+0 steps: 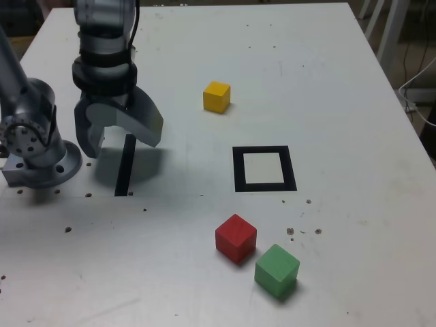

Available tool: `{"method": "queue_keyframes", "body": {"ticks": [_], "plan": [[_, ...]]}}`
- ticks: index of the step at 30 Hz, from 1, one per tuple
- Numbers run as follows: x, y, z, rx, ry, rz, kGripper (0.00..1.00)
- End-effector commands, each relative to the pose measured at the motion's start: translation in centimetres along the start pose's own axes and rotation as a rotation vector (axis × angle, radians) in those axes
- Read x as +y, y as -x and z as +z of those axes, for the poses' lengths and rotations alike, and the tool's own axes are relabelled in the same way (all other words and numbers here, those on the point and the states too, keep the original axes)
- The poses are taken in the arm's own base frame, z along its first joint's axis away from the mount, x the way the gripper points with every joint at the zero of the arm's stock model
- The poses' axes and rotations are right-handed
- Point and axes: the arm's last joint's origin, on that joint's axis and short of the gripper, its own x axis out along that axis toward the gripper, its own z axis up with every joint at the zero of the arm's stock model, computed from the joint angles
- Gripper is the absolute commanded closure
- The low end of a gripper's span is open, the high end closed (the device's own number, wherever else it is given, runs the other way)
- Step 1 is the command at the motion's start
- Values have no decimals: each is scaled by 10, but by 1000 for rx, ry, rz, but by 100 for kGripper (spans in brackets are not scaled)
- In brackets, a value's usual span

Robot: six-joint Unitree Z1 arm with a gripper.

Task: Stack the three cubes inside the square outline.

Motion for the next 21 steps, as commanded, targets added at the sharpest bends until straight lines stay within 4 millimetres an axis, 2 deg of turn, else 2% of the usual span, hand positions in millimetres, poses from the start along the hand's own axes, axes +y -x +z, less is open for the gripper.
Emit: {"method": "queue_keyframes", "body": {"ticks": [1,14,21], "plan": [[0,0,0,0,-1,1,1],[0,2,2,-2,-16,-4,1],[-11,15,13,-47,-113,-6,1]]}}
